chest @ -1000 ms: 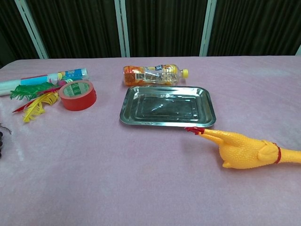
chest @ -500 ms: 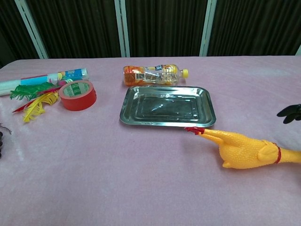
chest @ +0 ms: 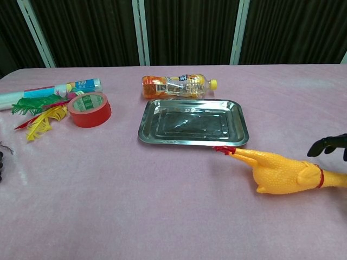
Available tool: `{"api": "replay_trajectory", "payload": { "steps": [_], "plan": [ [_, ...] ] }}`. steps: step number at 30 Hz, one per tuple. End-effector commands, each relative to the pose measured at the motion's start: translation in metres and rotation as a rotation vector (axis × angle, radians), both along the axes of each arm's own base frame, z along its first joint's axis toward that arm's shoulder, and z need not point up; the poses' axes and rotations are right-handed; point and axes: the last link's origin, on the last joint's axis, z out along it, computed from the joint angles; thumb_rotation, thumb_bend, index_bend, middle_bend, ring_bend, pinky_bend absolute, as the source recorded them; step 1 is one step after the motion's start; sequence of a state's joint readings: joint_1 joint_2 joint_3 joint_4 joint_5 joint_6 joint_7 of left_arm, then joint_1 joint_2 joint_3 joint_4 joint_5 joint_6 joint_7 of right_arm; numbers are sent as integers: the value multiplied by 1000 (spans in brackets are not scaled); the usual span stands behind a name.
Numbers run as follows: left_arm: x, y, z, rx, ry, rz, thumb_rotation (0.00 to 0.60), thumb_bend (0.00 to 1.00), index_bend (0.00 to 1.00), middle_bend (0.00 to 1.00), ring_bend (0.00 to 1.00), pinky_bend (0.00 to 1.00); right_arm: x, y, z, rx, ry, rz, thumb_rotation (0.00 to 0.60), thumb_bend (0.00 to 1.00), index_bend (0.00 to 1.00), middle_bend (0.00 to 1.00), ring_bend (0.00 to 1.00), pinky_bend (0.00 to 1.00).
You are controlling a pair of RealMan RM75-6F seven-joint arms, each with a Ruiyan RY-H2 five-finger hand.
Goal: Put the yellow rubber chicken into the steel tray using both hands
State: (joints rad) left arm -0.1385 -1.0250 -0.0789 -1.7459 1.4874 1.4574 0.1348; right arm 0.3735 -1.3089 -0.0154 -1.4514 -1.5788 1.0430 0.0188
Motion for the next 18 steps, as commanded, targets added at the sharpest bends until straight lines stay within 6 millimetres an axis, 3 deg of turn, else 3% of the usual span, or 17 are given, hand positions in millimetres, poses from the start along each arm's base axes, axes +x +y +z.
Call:
{"api": "replay_trajectory", "payload": {
  "steps": [1,18],
  "plan": [
    [-1,0,0,-2,0,4,600,0,146,86,29,0,-1,-4,-3,-1,-4,-6,600,193,261,256,257,363],
    [-12,-3,0,-6,-3,43,600,0,146,86,29,0,-8,-13,-23,0,-19,-11,600,307,391,334,345,443]
  ]
}}
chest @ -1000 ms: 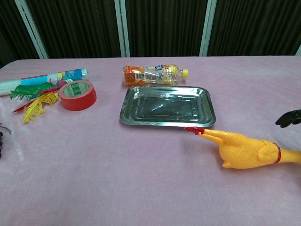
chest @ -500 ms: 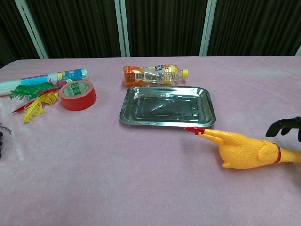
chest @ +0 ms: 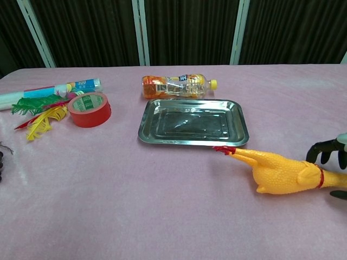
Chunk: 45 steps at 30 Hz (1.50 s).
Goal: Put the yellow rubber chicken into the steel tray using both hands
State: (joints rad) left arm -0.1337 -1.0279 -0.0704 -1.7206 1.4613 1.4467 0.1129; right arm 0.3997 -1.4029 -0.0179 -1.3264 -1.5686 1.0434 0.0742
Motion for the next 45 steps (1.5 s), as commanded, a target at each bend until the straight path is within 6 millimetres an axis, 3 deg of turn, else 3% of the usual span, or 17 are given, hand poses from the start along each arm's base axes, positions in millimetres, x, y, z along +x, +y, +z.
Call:
{"api": "replay_trajectory", "payload": {
  "steps": [1,7,14,21,28,39,45],
  "plan": [
    [-2,-1,-1,-1,-2,7,600,0,146,86,29,0,-2,-1,-5,7,1,-3,600,321,405,342,355,452],
    [-6,-1,-1,-3,-1,17,600,0,147,86,29,0,-4,-5,-10,11,-7,-12,600,428,500,396,412,504],
    [-5,0,-4,-19,-23,0,600,0,153,86,29,0,-1,-8,-3,-4,-55,0,600,585,718,545,565,652],
    [1,5,-9,-56,-35,-27,600,0,167,91,35,1,6,-10,9,-2,-94,16,600,611,874,648,671,757],
    [11,14,-19,-88,-51,-60,600,0,185,121,55,1,20,-10,21,38,-190,4,600,638,956,698,724,803],
    [51,32,-48,-175,-71,-197,600,0,194,145,73,1,47,-17,38,104,-350,-8,600,644,983,717,744,825],
    [95,40,-74,-226,-123,-310,600,0,189,148,73,2,74,-24,37,136,-438,-1,600,645,990,720,746,827]
  ]
}}
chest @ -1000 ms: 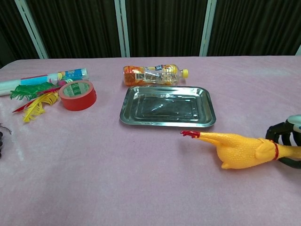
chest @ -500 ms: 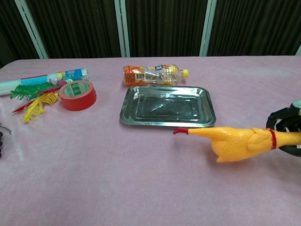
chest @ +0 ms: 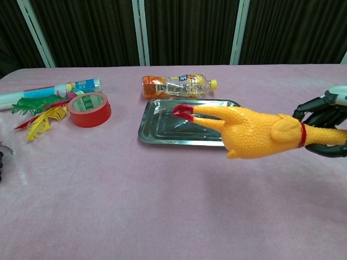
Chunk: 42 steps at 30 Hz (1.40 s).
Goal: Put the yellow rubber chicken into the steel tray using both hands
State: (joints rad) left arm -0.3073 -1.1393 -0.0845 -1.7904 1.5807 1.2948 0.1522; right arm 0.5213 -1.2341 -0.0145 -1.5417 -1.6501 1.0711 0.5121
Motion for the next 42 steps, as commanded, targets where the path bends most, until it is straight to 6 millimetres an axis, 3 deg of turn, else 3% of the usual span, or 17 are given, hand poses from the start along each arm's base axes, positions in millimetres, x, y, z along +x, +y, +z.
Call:
{"api": "replay_trajectory", "payload": {
  "steps": [1,9,11,14,27,42],
  "plan": [
    [27,4,-16,-39,-35,-68,600,0,187,148,73,1,14,-6,0,8,-31,10,600,645,990,720,746,827],
    [80,10,-46,-134,-88,-168,600,0,171,148,73,1,38,-21,-4,22,-53,11,600,644,994,720,747,830],
    [105,10,-65,-183,-97,-213,600,0,169,148,74,1,47,-30,-7,27,-39,15,600,645,994,720,747,830],
    [121,13,-77,-186,-98,-212,600,0,168,152,75,1,54,-33,-9,30,-21,11,600,645,995,720,747,831],
    [153,28,-99,-173,-115,-171,600,0,183,173,105,37,63,-37,-16,38,-1,4,600,648,997,721,750,834],
    [186,45,-132,-293,-128,-130,600,1,202,204,145,70,75,-37,-16,41,-8,22,600,657,998,721,750,834]
  ]
}}
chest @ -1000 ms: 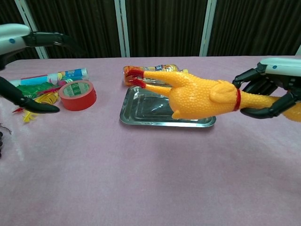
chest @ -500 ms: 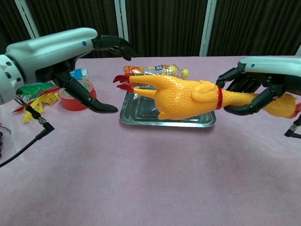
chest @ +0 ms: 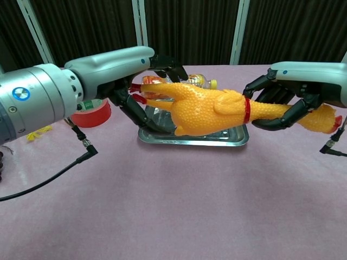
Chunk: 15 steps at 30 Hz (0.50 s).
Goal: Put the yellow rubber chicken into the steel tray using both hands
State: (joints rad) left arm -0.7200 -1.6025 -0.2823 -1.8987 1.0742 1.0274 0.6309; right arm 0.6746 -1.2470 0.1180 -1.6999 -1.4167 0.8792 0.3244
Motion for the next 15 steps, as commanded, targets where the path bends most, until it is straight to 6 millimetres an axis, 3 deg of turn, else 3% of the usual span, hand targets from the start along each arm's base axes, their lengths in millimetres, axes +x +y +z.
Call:
{"api": "replay_trajectory", "payload": {
  "steps": [1,15],
  "plan": [
    [9,2,-6,-29,-11,4,600,4,206,209,151,77,2,0,-1,1,-2,2,600,657,998,721,750,834],
    [30,2,-19,-88,-26,-8,600,271,369,354,282,162,6,2,-3,13,2,12,600,658,999,722,750,834]
  ]
}}
